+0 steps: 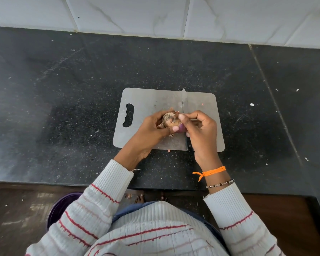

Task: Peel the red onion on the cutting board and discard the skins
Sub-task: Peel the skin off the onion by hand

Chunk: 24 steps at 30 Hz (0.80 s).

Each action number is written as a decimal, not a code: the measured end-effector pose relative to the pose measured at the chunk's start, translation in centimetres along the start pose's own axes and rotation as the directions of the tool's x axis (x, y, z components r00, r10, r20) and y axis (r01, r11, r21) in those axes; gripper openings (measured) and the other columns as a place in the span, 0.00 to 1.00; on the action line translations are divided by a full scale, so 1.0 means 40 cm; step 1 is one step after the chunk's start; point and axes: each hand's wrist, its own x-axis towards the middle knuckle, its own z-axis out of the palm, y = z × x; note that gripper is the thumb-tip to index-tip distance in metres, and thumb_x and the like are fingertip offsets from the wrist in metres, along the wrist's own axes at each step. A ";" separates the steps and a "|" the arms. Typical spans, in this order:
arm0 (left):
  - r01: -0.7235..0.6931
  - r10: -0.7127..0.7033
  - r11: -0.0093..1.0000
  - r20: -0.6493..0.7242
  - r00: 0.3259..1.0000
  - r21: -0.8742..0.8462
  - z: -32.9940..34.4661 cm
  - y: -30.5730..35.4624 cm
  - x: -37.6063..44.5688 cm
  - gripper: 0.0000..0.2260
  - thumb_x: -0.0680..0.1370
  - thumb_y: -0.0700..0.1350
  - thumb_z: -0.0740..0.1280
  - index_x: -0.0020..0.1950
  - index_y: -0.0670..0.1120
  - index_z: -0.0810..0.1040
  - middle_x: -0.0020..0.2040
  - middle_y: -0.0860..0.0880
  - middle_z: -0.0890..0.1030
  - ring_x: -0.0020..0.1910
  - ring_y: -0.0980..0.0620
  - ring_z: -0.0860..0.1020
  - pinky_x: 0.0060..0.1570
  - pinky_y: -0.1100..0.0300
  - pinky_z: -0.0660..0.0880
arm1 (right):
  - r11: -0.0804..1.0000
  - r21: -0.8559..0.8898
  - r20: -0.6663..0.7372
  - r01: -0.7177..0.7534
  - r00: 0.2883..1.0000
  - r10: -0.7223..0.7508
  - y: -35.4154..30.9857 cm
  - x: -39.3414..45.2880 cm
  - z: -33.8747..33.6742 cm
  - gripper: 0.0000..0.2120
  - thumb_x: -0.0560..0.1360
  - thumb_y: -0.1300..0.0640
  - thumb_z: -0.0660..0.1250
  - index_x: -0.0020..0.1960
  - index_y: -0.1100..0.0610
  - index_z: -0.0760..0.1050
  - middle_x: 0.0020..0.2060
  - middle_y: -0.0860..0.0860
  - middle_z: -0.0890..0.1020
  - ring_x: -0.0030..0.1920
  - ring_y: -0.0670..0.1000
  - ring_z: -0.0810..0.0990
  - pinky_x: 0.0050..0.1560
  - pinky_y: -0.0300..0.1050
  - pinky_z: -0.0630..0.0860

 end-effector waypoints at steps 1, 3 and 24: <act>0.000 0.000 1.000 0.005 1.000 0.004 0.002 0.001 -0.002 0.23 0.71 0.33 0.70 0.65 0.40 0.71 0.58 0.41 0.78 0.56 0.51 0.78 0.61 0.59 0.74 | 0.999 -0.042 -0.021 0.015 1.000 -0.016 0.005 0.005 -0.001 0.07 0.72 0.60 0.71 0.41 0.64 0.79 0.35 0.55 0.82 0.34 0.47 0.80 0.39 0.49 0.79; -0.009 0.009 1.000 0.005 1.000 0.010 0.008 0.003 -0.004 0.23 0.71 0.32 0.69 0.65 0.39 0.71 0.56 0.45 0.79 0.50 0.60 0.79 0.57 0.65 0.75 | 0.996 -0.082 -0.044 0.022 0.999 -0.026 0.013 0.015 -0.006 0.06 0.73 0.59 0.70 0.41 0.61 0.79 0.36 0.56 0.82 0.38 0.56 0.81 0.41 0.56 0.80; 0.052 -0.052 0.999 0.005 0.999 0.000 -0.030 0.005 0.010 0.25 0.68 0.41 0.72 0.64 0.45 0.72 0.56 0.47 0.80 0.56 0.54 0.77 0.61 0.60 0.72 | 0.879 -0.234 0.312 0.415 0.889 -0.336 0.002 0.030 -0.063 0.07 0.70 0.68 0.71 0.48 0.63 0.82 0.44 0.52 0.82 0.46 0.45 0.82 0.47 0.37 0.80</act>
